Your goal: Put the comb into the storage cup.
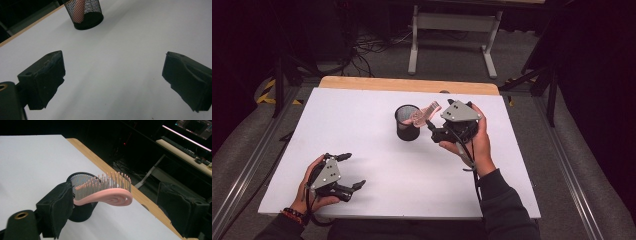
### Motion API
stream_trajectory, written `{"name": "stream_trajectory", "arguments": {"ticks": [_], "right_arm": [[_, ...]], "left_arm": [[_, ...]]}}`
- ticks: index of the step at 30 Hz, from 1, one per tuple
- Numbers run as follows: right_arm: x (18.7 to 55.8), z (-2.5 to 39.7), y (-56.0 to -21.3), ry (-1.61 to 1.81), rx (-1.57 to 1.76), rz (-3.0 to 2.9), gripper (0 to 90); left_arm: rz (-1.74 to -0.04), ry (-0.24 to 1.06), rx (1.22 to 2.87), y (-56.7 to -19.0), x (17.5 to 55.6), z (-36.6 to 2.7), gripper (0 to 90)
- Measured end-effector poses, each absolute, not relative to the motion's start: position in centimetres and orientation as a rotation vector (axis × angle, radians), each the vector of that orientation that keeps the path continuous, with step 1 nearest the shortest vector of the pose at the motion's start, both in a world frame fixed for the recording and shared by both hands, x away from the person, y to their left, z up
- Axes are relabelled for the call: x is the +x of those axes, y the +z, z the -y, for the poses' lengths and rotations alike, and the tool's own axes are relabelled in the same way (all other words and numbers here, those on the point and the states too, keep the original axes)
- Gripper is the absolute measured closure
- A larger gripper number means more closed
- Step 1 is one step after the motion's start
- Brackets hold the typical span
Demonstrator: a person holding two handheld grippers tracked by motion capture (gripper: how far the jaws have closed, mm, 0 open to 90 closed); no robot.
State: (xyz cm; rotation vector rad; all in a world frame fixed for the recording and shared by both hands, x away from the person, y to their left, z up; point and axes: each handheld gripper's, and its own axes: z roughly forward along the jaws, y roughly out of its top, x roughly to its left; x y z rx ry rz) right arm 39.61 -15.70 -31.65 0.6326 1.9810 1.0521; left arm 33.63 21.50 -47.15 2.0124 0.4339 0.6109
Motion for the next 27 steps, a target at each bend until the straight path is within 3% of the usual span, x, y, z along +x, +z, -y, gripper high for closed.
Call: {"name": "stream_trajectory", "arguments": {"ticks": [27], "right_arm": [[37.4, 18.0, -34.7, 1.145, 0.6, -1.917, 13.5]], "left_arm": [[-0.434, 0.595, 2.023, -47.3, 33.7, -21.3, 5.4]]}}
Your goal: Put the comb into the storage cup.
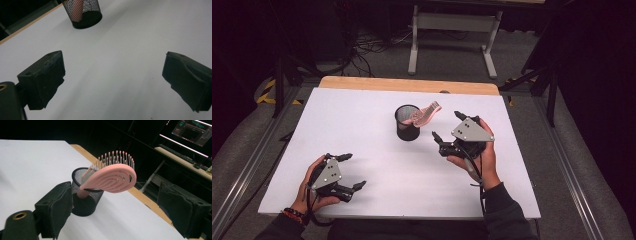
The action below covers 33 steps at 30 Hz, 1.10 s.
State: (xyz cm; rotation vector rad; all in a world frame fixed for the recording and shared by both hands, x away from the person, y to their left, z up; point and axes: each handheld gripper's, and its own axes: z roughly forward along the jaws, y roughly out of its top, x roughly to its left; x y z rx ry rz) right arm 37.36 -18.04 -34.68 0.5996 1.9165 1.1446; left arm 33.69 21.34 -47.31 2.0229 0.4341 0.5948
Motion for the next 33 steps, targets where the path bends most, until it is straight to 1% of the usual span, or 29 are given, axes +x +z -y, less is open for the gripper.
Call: {"name": "stream_trajectory", "arguments": {"ticks": [33], "right_arm": [[35.4, 19.5, -37.5, 1.14, 0.595, -1.905, 13.7]], "left_arm": [[-0.438, 0.599, 2.023, -47.3, 33.7, -21.3, 5.4]]}}
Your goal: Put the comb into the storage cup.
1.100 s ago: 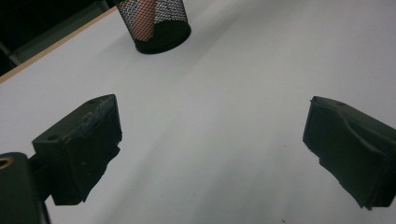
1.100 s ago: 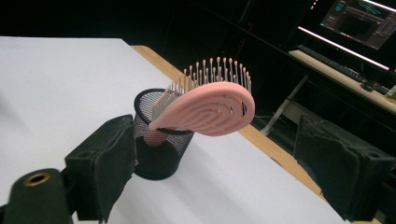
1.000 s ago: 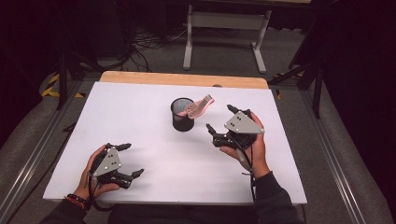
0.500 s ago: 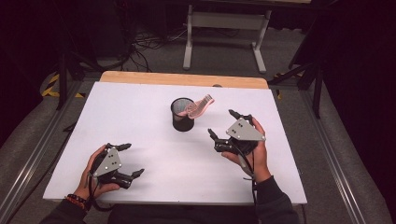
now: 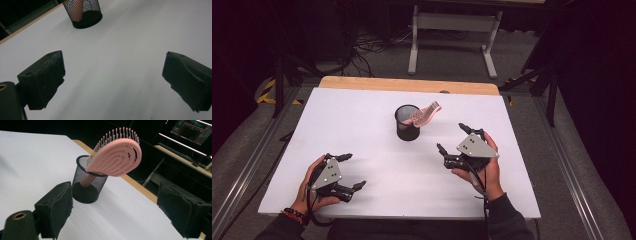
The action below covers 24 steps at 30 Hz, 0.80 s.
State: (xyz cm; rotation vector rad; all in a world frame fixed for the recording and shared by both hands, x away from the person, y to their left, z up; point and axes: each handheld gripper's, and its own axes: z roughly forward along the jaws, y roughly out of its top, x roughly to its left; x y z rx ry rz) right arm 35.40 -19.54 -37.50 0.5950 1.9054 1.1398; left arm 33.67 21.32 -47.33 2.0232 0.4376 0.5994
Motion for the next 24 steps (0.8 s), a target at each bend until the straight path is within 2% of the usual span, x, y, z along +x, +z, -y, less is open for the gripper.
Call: {"name": "stream_trajectory", "arguments": {"ticks": [24], "right_arm": [[33.6, 21.1, -38.9, 1.147, 0.575, -1.89, 13.4]], "left_arm": [[-0.43, 0.603, 2.025, -47.3, 33.7, -21.3, 5.4]]}}
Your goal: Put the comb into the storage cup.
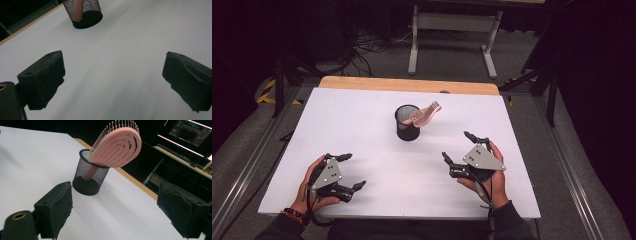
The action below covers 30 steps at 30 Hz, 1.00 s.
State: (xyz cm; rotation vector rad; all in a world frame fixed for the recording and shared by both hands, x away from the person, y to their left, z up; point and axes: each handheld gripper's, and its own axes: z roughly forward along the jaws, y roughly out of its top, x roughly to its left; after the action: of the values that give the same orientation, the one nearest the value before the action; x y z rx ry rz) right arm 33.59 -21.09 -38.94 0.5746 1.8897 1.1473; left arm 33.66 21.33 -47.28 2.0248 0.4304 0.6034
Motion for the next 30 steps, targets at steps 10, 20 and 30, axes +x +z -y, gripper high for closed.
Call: {"name": "stream_trajectory", "arguments": {"ticks": [10, 20, 30], "right_arm": [[33.1, 22.1, -39.8, 1.135, 0.576, -1.881, 12.7], [32.7, 22.8, -40.4, 1.144, 0.568, -1.88, 11.6], [32.4, 23.3, -41.8, 1.116, 0.585, -1.896, 7.8]], "left_arm": [[-0.43, 0.596, 2.022, -47.3, 33.6, -21.3, 5.4], [-0.432, 0.593, 2.021, -47.3, 33.7, -21.3, 5.3], [-0.432, 0.597, 2.016, -47.2, 33.6, -21.4, 5.3]]}}
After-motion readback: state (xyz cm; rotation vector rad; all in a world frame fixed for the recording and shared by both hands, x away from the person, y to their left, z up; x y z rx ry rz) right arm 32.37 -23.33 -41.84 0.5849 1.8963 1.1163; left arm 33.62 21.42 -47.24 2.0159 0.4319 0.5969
